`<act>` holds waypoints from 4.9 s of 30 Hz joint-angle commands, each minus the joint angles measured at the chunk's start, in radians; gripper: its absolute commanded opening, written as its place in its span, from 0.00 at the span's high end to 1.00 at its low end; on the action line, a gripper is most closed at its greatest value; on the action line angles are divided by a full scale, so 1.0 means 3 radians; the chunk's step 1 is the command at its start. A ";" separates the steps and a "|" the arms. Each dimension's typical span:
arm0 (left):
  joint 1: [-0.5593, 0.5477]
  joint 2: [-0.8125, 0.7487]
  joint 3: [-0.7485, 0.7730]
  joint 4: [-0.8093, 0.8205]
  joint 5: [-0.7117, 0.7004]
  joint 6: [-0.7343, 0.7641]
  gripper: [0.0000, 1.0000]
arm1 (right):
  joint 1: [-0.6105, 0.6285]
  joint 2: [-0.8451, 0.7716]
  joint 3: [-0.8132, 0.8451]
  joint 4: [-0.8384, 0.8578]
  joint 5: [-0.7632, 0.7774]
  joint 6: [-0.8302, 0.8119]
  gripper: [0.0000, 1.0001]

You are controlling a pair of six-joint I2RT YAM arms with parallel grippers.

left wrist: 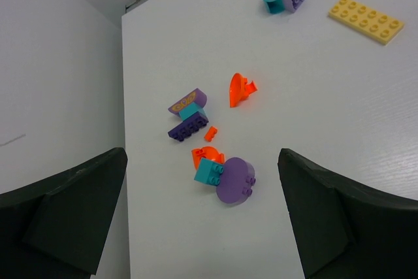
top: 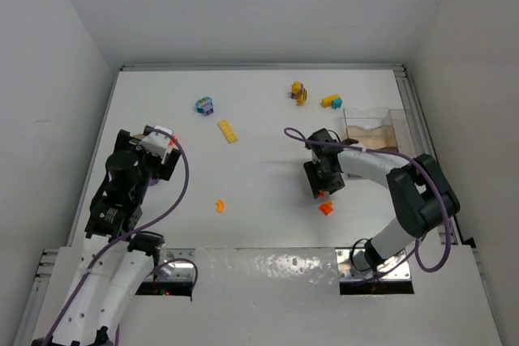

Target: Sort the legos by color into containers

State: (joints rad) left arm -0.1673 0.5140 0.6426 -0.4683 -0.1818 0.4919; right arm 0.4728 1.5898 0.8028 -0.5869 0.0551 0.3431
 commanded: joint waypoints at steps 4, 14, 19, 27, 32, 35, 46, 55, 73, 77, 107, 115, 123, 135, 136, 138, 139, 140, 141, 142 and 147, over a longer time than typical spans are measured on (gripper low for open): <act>0.0031 -0.0026 0.0164 0.0042 0.0059 -0.0034 0.00 | 0.0004 0.0075 -0.0032 0.0294 0.0052 0.0083 0.53; 0.0036 -0.0031 0.0169 0.0022 0.0018 -0.0024 0.00 | 0.0004 0.0116 -0.0032 0.0330 0.0082 0.0124 0.82; 0.0046 -0.0031 0.0169 0.0017 0.0013 -0.0014 0.00 | -0.0001 -0.0053 0.0115 0.0121 0.0113 0.0109 1.00; 0.0041 0.0005 0.0169 0.0073 0.0038 -0.0003 0.00 | -0.0388 -0.0605 0.0877 -0.0426 0.0491 0.0027 1.00; 0.0041 0.0000 0.0159 0.0093 0.0049 -0.0019 0.00 | -0.1064 -0.0504 0.0985 -0.0477 0.0868 -0.0014 1.00; 0.0041 -0.0011 0.0159 0.0088 0.0049 -0.0014 0.00 | -0.1233 -0.0238 0.1138 -0.0605 0.1125 0.0037 1.00; 0.0046 -0.0057 0.0169 0.0037 0.0038 -0.0019 0.00 | -0.1704 0.0238 0.1348 -0.0447 0.0961 -0.0019 0.91; 0.0072 -0.0072 0.0133 0.0032 0.0048 -0.0024 0.00 | -0.1704 0.0049 0.1281 -0.0447 0.0916 -0.0075 0.49; 0.0087 -0.0067 0.0128 0.0042 0.0104 -0.0049 0.00 | -0.0867 -0.0855 0.0827 -0.0574 0.0490 0.0051 0.47; 0.0108 -0.0026 0.0138 0.0129 0.0151 -0.0100 0.00 | -0.0053 -0.0938 0.0006 -0.0412 0.0251 0.0282 0.46; 0.0118 -0.0011 0.0190 0.0078 0.0105 -0.0070 0.00 | 0.0270 -0.0881 -0.0871 0.0269 -0.0010 0.0584 0.82; 0.0118 0.0005 0.0190 0.0088 0.0095 -0.0055 0.00 | 0.0270 -0.1229 -0.0320 -0.0129 -0.0403 0.0452 1.00; 0.0138 -0.0052 0.0128 0.0114 0.0125 -0.0101 0.00 | -0.0332 -0.1005 0.0826 -0.0769 0.0347 0.0262 1.00; 0.0149 -0.0185 0.0128 0.0001 0.0064 -0.0101 0.00 | -0.2287 -0.0304 0.0995 -0.0539 0.0184 0.0058 1.00; 0.0154 -0.0195 0.0128 -0.0004 0.0064 -0.0096 0.00 | -0.2287 -0.0202 0.1036 -0.0559 0.0200 0.0043 1.00; 0.0154 -0.0195 0.0138 -0.0024 0.0059 -0.0090 0.00 | -0.2292 -0.0110 0.1164 -0.0646 0.0134 -0.0003 1.00; 0.0159 -0.0195 0.0144 -0.0029 0.0059 -0.0075 0.00 | -0.2287 -0.0059 0.1179 -0.0646 0.0118 -0.0009 1.00; 0.0159 -0.0195 0.0154 -0.0029 0.0049 -0.0065 0.00 | -0.2292 -0.0053 0.1169 -0.0641 0.0118 -0.0019 1.00; 0.0159 -0.0200 0.0154 -0.0029 0.0028 -0.0060 0.00 | -0.2287 -0.0053 0.1154 -0.0591 0.0138 -0.0029 1.00; 0.0159 -0.0200 0.0154 -0.0029 0.0018 -0.0045 0.00 | -0.2287 -0.0058 0.1139 -0.0560 0.0189 -0.0039 0.95; 0.0159 -0.0200 0.0139 -0.0029 0.0013 -0.0024 0.00 | -0.2287 0.0054 0.1225 -0.0595 0.0144 -0.0090 0.68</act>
State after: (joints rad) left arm -0.1349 0.4625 0.6666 -0.4984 -0.1665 0.4744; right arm -0.2165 1.5871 1.1191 -0.7723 0.1081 0.3386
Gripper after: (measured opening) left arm 0.999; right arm 0.315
